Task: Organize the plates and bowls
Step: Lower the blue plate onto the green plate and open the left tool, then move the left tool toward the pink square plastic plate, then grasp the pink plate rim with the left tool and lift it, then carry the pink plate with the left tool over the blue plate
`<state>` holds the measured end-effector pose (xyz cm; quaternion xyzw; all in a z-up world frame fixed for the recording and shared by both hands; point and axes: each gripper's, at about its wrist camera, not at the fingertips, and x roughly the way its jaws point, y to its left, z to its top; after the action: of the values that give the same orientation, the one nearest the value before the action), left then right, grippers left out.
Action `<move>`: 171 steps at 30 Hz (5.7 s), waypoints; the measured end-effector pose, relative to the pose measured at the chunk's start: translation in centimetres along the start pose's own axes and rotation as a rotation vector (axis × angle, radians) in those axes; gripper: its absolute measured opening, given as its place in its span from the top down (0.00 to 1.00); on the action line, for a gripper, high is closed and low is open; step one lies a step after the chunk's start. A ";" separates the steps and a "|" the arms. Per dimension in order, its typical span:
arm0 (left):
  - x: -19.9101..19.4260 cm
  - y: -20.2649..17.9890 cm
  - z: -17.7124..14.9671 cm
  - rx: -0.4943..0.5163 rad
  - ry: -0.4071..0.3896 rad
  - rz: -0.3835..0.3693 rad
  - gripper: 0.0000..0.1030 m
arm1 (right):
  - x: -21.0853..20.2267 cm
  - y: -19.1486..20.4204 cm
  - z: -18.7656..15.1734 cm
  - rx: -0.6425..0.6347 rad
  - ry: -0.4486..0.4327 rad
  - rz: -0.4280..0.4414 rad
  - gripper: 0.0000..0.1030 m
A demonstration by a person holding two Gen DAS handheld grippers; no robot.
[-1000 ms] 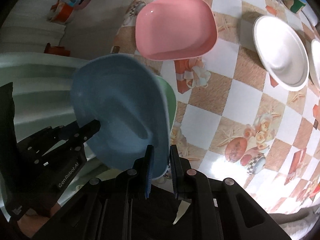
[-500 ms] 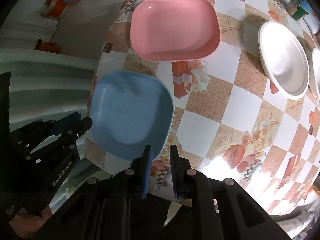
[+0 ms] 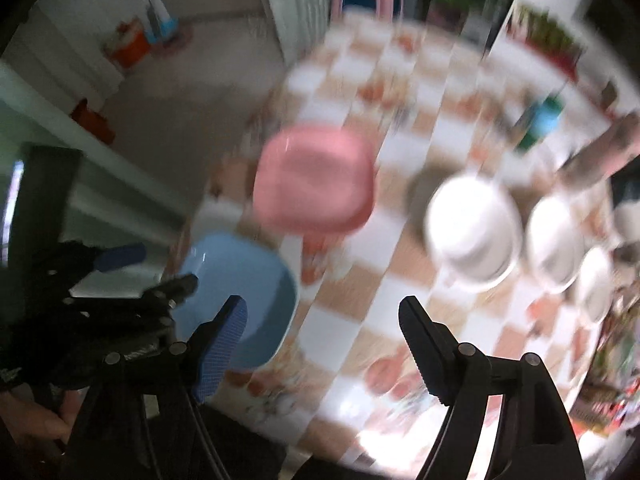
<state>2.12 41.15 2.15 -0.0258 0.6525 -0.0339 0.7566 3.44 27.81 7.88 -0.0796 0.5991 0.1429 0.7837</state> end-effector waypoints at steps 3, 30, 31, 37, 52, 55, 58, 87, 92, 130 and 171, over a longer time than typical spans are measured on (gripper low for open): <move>-0.2 -1.3 0.1 -0.007 -0.006 -0.015 0.30 | -0.2 -1.0 -0.4 0.008 0.015 -0.025 0.00; -2.0 -5.7 -4.6 -0.162 0.113 0.108 0.30 | 0.6 -5.5 -4.6 0.007 0.200 0.197 0.00; -1.7 -5.9 -4.1 -0.152 0.122 0.098 0.30 | 0.7 -5.6 -4.7 0.009 0.206 0.193 0.00; -0.9 -6.2 -0.5 -0.095 0.126 0.049 0.30 | 1.5 -8.3 -3.6 0.121 0.234 0.161 0.00; 1.0 -5.9 2.7 -0.007 0.172 0.002 0.25 | 1.9 -8.6 -0.5 0.184 0.243 0.062 0.00; 0.8 -5.3 2.9 -0.010 0.168 0.002 0.25 | 2.0 -8.1 -0.2 0.175 0.246 0.049 0.00; 0.6 -5.0 2.9 -0.012 0.161 0.001 0.25 | 2.2 -7.8 0.0 0.168 0.259 0.041 0.00; -2.3 -2.5 6.7 -0.061 0.033 0.037 0.25 | -6.2 -9.4 5.5 0.164 -0.152 0.014 0.00; -1.1 -1.4 7.6 -0.066 0.050 0.050 0.25 | -2.6 -10.6 6.7 0.258 -0.052 0.072 0.00; 14.8 3.6 10.1 -0.153 0.302 0.032 0.60 | 20.4 -5.5 12.9 0.085 0.395 0.162 0.30; 4.3 -1.7 5.9 -0.038 0.159 -0.028 0.86 | 11.7 -12.9 -0.2 0.333 0.300 0.341 0.94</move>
<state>8.58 39.07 -1.03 -0.0467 0.7105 -0.0341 0.7013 10.18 16.99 -4.02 0.1320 0.7283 0.1592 0.6533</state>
